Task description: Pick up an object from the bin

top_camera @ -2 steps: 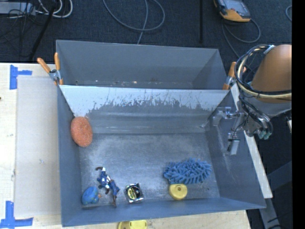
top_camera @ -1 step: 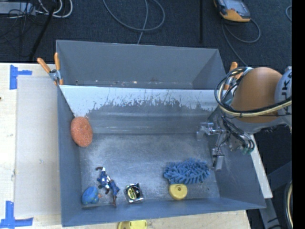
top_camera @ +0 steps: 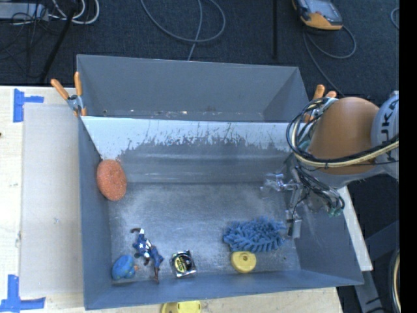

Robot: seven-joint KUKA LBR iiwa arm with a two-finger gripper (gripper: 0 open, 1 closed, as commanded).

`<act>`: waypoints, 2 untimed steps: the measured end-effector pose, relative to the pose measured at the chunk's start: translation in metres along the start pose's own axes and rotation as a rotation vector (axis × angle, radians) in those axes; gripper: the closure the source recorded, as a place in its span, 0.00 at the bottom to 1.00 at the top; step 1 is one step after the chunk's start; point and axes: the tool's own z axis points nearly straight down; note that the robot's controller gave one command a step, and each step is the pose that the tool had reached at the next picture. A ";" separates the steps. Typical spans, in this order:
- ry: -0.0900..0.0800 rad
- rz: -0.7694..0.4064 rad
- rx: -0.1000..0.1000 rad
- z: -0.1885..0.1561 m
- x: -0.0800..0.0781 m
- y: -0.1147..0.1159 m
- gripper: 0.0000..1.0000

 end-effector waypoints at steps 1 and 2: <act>-0.002 -0.048 0.001 0.006 -0.001 0.013 0.00; 0.002 0.045 0.000 0.059 0.004 0.033 0.00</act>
Offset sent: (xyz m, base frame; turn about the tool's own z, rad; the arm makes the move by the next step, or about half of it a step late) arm -0.0098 0.0308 -0.0566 0.0437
